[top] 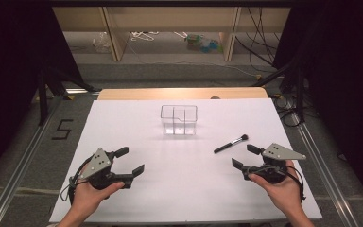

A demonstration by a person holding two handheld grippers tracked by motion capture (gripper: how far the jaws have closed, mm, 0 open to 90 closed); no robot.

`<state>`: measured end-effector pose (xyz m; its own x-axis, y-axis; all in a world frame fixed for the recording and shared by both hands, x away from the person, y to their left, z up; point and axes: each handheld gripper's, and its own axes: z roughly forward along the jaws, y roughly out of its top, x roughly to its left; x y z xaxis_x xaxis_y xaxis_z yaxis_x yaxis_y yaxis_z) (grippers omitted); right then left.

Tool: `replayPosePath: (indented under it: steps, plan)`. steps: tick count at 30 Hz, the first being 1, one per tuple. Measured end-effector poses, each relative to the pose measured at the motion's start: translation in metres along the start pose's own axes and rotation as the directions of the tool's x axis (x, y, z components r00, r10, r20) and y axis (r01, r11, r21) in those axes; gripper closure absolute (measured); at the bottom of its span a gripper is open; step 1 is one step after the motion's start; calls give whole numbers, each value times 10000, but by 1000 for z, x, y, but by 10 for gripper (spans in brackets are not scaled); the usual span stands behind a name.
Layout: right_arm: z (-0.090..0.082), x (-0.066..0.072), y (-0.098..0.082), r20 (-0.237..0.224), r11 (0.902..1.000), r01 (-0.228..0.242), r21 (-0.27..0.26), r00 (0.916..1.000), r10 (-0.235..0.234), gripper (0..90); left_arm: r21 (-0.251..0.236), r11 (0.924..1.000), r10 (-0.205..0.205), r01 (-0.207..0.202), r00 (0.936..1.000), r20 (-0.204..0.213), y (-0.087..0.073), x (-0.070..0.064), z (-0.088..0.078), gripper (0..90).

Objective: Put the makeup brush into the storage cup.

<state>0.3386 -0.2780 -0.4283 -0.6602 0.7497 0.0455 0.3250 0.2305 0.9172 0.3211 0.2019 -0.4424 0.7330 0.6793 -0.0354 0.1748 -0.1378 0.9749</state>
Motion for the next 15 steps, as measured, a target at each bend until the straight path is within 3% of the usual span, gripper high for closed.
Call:
replayPosePath:
  steps: [5,7,8,11,15]
  plan:
    - [3,-1,4,188,9980,-182,603,9997,171,206,157,9999,-35,34,10000,18,-1,-2,0,153]
    - [6,-2,5,287,9984,-119,557,9995,103,206,184,9998,8,-9,10000,29,-1,-1,0,153]
    - [9,-2,9,481,9952,-204,956,9987,158,206,236,9997,43,-44,10000,38,-1,-1,0,154]
    - [14,-4,12,657,9887,-267,1473,9977,172,206,260,9996,130,-132,9999,82,-1,0,1,154]
    - [22,-9,16,879,9738,-782,2134,9943,605,200,311,9995,-105,104,9999,46,-2,-2,2,154]
